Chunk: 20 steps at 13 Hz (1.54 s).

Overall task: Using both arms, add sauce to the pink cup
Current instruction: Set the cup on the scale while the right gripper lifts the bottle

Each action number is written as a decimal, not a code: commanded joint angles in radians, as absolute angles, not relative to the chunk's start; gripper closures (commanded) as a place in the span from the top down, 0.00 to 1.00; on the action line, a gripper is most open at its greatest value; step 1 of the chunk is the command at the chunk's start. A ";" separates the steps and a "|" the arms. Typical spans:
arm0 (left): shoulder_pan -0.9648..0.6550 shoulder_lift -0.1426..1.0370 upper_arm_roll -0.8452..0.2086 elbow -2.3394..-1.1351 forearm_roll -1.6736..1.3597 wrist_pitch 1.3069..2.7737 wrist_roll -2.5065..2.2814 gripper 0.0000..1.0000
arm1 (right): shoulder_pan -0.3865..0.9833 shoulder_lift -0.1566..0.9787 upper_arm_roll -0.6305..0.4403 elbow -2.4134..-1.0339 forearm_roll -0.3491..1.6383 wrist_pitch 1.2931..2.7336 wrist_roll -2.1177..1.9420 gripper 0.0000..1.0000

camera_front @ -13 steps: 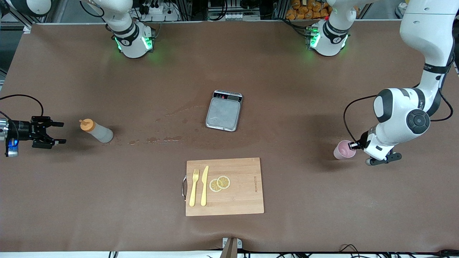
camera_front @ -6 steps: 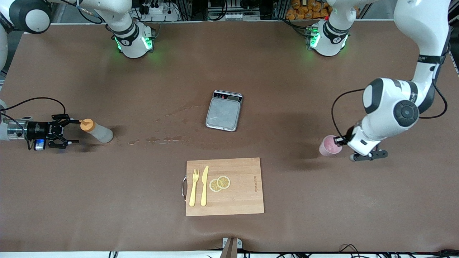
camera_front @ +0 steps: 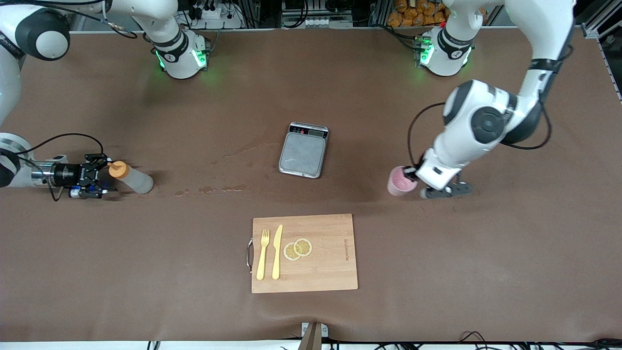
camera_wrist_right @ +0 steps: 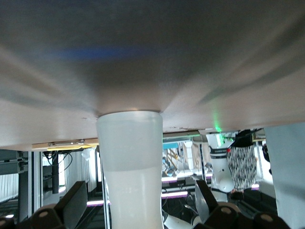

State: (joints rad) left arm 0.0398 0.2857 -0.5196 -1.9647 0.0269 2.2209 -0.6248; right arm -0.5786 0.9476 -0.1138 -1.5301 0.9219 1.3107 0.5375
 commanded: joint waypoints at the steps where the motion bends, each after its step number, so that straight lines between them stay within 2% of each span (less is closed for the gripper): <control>1: -0.058 0.284 -0.522 -1.951 0.054 2.217 -0.780 0.00 | -0.580 0.962 -0.098 -1.525 0.960 1.263 0.584 1.00; 8: -0.282 0.394 -0.515 -1.818 0.054 2.217 -1.121 0.00 | -0.493 0.962 -0.100 -1.542 0.962 1.262 0.589 1.00; 9: -0.297 0.409 -0.515 -1.800 0.054 2.217 -1.162 0.00 | -0.492 0.960 -0.100 -1.542 0.960 1.261 0.589 0.89; 10: -0.316 0.420 -0.514 -1.787 0.054 2.217 -1.192 0.00 | -0.498 0.959 -0.100 -1.540 0.960 1.259 0.586 0.62; 12: -0.351 0.446 -0.512 -1.752 0.054 2.217 -1.253 0.00 | -0.503 0.957 -0.100 -1.540 0.960 1.253 0.580 0.19; 15: -0.397 0.501 -0.512 -1.701 0.139 2.217 -1.369 0.00 | -0.509 0.953 -0.100 -1.534 0.959 1.249 0.577 0.03; 20: -0.457 0.595 -0.511 -1.661 0.255 2.218 -1.514 0.00 | -0.499 0.934 -0.100 -1.508 0.956 1.235 0.667 0.03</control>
